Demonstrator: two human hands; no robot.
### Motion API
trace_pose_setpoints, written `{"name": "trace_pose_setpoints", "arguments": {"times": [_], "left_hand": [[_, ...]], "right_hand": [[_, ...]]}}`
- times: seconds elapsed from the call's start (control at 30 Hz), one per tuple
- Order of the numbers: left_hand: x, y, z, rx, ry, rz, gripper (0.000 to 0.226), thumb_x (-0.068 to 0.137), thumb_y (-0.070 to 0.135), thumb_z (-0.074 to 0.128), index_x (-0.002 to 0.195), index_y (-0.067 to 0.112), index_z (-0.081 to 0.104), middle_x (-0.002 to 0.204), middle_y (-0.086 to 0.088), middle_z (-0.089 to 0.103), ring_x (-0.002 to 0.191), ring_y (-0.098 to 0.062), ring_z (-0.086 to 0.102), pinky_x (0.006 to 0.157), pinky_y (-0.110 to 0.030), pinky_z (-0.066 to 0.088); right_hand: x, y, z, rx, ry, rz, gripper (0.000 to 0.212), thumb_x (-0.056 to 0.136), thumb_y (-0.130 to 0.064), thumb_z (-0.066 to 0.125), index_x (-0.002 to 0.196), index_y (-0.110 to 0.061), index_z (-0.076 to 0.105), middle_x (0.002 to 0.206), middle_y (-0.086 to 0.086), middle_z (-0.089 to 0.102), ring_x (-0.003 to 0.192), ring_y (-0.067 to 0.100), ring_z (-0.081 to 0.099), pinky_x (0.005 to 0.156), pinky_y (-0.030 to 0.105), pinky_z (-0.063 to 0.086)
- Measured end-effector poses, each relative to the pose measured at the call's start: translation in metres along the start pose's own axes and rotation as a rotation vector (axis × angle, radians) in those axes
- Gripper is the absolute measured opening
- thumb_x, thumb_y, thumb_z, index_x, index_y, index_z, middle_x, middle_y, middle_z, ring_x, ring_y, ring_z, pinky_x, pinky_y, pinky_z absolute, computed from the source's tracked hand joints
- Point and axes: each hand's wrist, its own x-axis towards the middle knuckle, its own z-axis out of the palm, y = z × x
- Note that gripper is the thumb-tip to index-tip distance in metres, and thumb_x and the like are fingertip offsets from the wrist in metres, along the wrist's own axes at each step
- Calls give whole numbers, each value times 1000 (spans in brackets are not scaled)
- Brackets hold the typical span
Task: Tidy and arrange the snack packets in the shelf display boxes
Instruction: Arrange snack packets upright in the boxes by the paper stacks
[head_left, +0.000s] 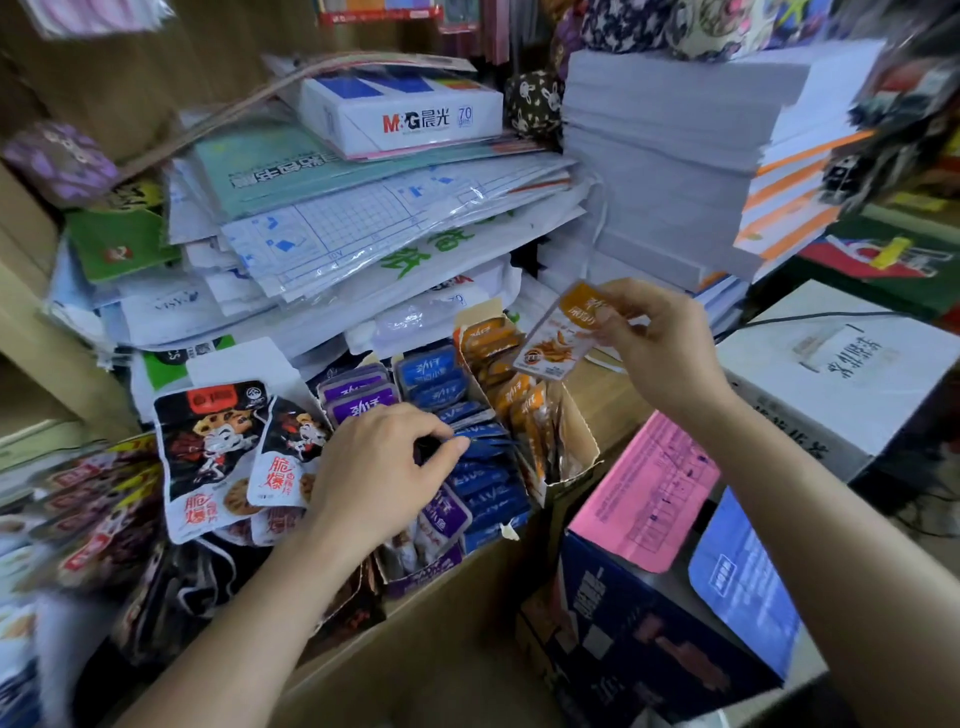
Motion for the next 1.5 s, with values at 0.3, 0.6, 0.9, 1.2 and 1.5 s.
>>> {"name": "trace_pose_setpoints", "arguments": {"times": [0.3, 0.6, 0.9, 1.2, 1.5], "left_hand": [[8, 6, 2, -56, 80, -51, 11, 96, 41, 63, 96, 37, 73, 83, 27, 66, 74, 3, 59, 57, -14, 40], [14, 4, 6, -102, 177, -74, 4, 95, 33, 67, 93, 32, 70, 76, 20, 67, 71, -3, 65, 64, -32, 57], [27, -1, 6, -288, 214, -148, 12, 93, 20, 69, 90, 32, 65, 81, 18, 67, 70, 0, 65, 68, -34, 58], [4, -12, -6, -313, -128, 14, 12, 82, 34, 76, 92, 37, 81, 101, 28, 71, 97, 7, 64, 91, -31, 56], [-15, -10, -14, -199, -133, 62, 6, 85, 37, 75, 88, 40, 80, 151, 19, 46, 136, -6, 41, 113, -42, 30]], "right_hand": [[-8, 12, -4, -421, -300, 21, 27, 89, -2, 61, 63, -5, 51, 50, 3, 37, 46, 15, 51, 52, 32, 42], [-23, 7, -8, 28, -561, 254, 38, 101, -37, 57, 139, -32, 57, 110, -1, 73, 86, 12, 75, 88, 37, 59], [-40, 2, 18, -302, -606, -66, 72, 83, -42, 75, 147, -29, 45, 127, -3, 61, 112, 16, 58, 93, 34, 50], [-40, 4, 47, -275, -531, -179, 16, 89, -35, 72, 101, -25, 75, 118, -5, 63, 108, 15, 57, 93, 40, 48], [-38, 2, 65, -361, -277, -23, 34, 96, -44, 60, 64, -38, 51, 63, -3, 62, 57, 16, 58, 51, 33, 46]]}}
